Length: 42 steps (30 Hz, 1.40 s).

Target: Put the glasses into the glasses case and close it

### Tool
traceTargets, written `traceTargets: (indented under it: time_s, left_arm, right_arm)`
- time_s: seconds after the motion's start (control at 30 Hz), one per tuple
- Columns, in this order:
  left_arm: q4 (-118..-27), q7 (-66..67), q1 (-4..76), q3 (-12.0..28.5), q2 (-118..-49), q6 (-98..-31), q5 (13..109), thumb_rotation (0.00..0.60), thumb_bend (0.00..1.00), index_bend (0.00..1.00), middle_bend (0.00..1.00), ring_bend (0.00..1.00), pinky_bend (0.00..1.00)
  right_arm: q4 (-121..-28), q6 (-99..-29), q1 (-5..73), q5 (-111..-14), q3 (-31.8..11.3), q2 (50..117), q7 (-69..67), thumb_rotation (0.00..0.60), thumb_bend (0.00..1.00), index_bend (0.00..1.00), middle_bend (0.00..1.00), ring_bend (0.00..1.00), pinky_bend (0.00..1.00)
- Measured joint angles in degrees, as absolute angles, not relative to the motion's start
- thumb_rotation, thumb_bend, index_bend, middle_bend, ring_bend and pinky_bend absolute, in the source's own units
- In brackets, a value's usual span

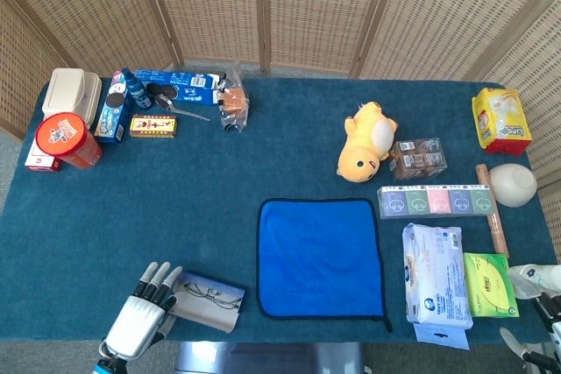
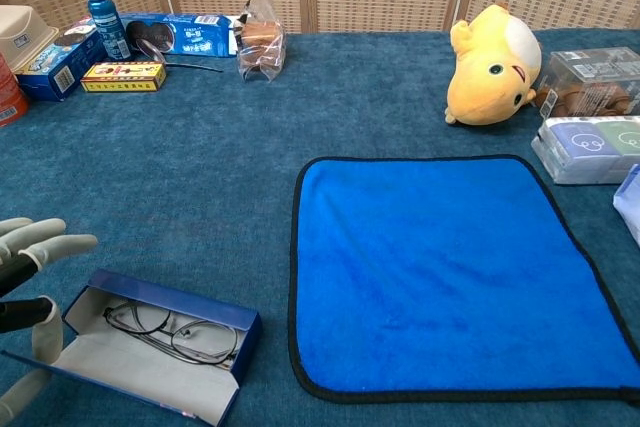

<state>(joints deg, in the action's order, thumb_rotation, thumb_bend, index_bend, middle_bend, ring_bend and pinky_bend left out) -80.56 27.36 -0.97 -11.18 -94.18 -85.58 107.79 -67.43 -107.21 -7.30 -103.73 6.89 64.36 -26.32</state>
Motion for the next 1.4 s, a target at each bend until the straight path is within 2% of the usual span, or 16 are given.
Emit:
traceTargets:
  time_s: [0.8, 1.2, 1.4]
  left_arm:
    - [-83.12, 26.57, 1.40, -7.12, -94.26, -83.89, 103.65, 0.525, 0.37, 0.48, 0.10, 0.00, 0.00]
    - [-84.64, 30.27, 3.07, -4.80, -95.31, -81.43, 100.76, 0.520, 0.36, 0.35, 0.04, 0.00, 0.00]
    - [-85.28, 32.04, 3.83, -3.59, -95.88, -80.21, 98.84, 0.488, 0.35, 0.32, 0.01, 0.00, 0.00]
  right_arm:
    - [-66.97, -107.76, -7.80, -103.31, 6.75, 64.52, -27.53, 0.536, 0.28, 0.12, 0.26, 0.31, 0.37]
    - [-66.33, -108.06, -8.14, -102.98, 6.67, 64.67, -28.47, 0.536, 0.28, 0.12, 0.26, 0.32, 0.37]
    - [-66.20, -107.92, -8.22, -102.86, 6.69, 64.68, -28.66, 0.533, 0.28, 0.12, 0.26, 0.32, 0.37]
